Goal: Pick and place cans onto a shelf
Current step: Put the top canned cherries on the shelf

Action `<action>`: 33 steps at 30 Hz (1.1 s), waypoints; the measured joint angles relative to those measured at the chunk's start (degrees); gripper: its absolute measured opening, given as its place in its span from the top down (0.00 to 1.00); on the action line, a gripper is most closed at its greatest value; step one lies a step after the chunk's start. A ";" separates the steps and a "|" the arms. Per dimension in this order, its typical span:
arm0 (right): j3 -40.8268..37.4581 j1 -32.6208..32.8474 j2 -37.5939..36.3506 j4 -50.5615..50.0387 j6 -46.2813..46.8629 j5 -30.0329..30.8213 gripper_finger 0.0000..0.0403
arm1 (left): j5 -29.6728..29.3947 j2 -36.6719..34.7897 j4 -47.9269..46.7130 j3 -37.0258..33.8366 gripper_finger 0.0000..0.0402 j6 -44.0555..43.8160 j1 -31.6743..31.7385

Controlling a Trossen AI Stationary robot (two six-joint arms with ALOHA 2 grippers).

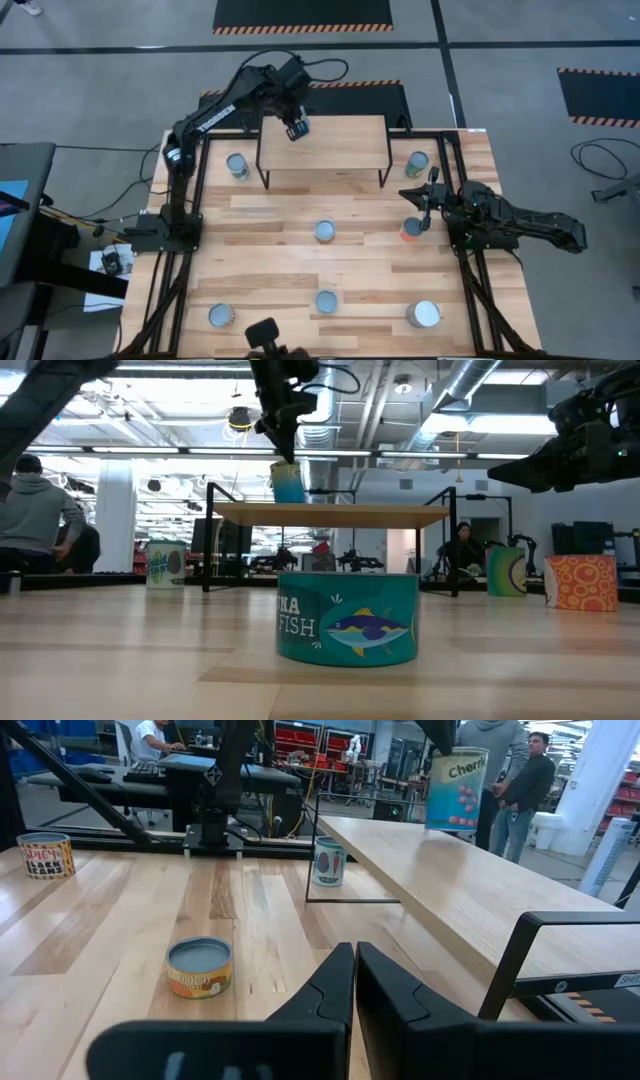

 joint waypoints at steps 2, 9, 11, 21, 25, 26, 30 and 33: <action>-0.02 -0.02 0.02 -0.02 0.00 -0.02 0.91 | -1.52 1.61 -2.00 1.89 1.00 0.44 0.65; -0.02 0.00 0.01 0.00 0.00 -0.02 0.91 | -2.08 1.74 -2.53 -0.62 1.00 3.45 2.73; -0.01 0.00 0.01 0.00 0.00 -0.02 0.91 | -1.44 1.75 -2.26 -0.62 1.00 4.06 2.70; -0.02 0.00 0.00 0.00 0.00 -0.02 0.91 | 1.61 1.98 -3.04 -0.90 1.00 4.75 2.29; -0.01 0.00 0.01 0.00 0.00 -0.02 0.91 | 0.89 1.75 -3.17 -0.90 1.00 4.38 2.29; -0.01 0.00 0.01 0.00 0.00 -0.02 0.91 | 0.71 1.58 -3.12 -0.90 1.00 4.36 2.29; -0.02 0.00 0.00 0.00 0.00 -0.02 0.91 | 0.74 1.26 -3.98 1.65 1.00 3.94 2.29; -0.01 0.00 0.02 -0.02 0.00 -0.02 0.91 | 1.45 0.27 -3.22 1.57 1.00 3.64 2.32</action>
